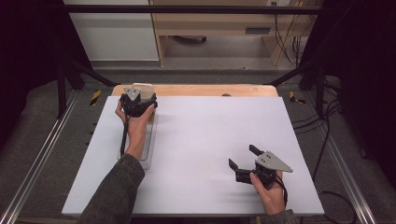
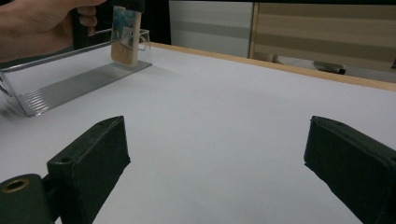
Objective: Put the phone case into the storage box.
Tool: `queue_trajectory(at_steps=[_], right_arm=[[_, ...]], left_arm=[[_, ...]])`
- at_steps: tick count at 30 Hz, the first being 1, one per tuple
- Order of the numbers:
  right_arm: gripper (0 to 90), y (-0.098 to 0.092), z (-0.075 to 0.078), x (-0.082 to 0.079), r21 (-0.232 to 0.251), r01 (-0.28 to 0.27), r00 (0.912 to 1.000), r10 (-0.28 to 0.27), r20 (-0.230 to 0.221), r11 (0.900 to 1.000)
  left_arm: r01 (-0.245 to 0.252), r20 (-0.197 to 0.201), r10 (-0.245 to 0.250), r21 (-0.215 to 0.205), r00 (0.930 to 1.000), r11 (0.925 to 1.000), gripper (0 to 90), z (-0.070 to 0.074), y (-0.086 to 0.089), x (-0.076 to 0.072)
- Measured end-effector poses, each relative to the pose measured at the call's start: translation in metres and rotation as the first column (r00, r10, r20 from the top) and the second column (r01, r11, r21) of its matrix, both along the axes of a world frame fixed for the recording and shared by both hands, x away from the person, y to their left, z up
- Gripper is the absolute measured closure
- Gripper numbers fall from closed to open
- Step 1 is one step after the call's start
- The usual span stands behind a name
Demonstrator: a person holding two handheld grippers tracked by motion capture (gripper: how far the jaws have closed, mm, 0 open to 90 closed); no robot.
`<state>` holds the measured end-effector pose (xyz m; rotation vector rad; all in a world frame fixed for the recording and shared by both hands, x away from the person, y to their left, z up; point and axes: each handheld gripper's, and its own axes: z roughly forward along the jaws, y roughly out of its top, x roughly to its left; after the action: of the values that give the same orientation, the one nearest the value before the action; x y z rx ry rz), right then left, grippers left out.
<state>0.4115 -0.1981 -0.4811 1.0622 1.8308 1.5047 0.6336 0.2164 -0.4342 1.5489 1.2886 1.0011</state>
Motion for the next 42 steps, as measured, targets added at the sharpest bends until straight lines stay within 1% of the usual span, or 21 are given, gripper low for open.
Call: queue_trajectory(at_steps=[3, 6, 9, 11, 13, 17, 24, 27, 36, 39, 42], right_arm=[[6.2, -0.0004, 0.0001, -0.0002, 0.002, 0.0, 1.0, 0.0, 0.0, 1.0], [6.2, -0.0006, -0.0002, -0.0001, 0.0, -0.001, 1.0, 0.001, -0.002, 1.0], [6.2, -0.0008, -0.0001, -0.0002, 0.001, -0.001, 1.0, 0.001, -0.002, 1.0], [6.2, -0.001, -0.0003, 0.0, 0.001, 0.0, 1.0, 0.0, -0.003, 1.0], [6.2, -0.001, -0.0005, 0.0001, 0.0, -0.001, 1.0, 0.001, -0.004, 1.0], [6.2, -0.001, -0.0006, 0.0002, -0.001, -0.002, 1.0, 0.002, -0.004, 1.0], [6.2, -0.0008, -0.0011, 0.0006, -0.002, -0.012, 0.9999, 0.012, -0.012, 1.0], [6.2, -0.0006, -0.001, 0.0005, -0.003, -0.013, 0.9999, 0.013, -0.011, 1.0], [6.2, 0.0005, -0.0011, 0.0005, 0.0, -0.012, 0.9998, 0.012, -0.013, 1.0], [6.2, 0.0006, -0.0013, 0.0007, -0.003, -0.012, 0.9999, 0.012, -0.012, 1.0], [6.1, 0.0005, -0.0015, 0.0009, -0.002, -0.011, 0.9998, 0.011, -0.013, 1.0]], left_arm=[[-0.002, -0.009, 0.002, 0.015, 1.0, 0.9999, 11.1, -0.0011, -0.0001, 0.0007], [-0.005, -0.016, 0.006, 0.008, 0.9999, 1.0, 11.1, -0.0004, 0.0001, 0.0023], [-0.007, -0.015, 0.007, -0.006, 0.9999, 1.0, 11.0, 0.003, -0.0017, 0.0038], [-0.008, -0.02, 0.008, 0.003, 0.9998, 1.0, 11.0, 0.0037, -0.0025, 0.0048], [-0.011, -0.021, 0.011, 0.001, 0.9997, 0.9999, 11.0, 0.003, -0.0028, 0.0056], [-0.02, -0.038, 0.02, -0.003, 0.9991, 0.9998, 11.0, 0.0009, -0.0007, 0.0067], [-0.024, -0.041, 0.023, -0.012, 0.9989, 0.9997, 10.9, 0.0006, 0.0012, 0.0074], [-0.035, -0.042, 0.034, -0.02, 0.9985, 0.9992, 10.9, -0.0001, 0.0012, 0.0081], [-0.046, -0.053, 0.045, -0.015, 0.9976, 0.9988, 11.0, 0.0014, 0.0003, 0.0082], [-0.038, -0.051, 0.038, 0.001, 0.998, 0.9993, 11.0, 0.0015, -0.0018, 0.0083], [-0.039, -0.051, 0.039, -0.002, 0.998, 0.9993, 10.9, 0.001, -0.0018, 0.009]])
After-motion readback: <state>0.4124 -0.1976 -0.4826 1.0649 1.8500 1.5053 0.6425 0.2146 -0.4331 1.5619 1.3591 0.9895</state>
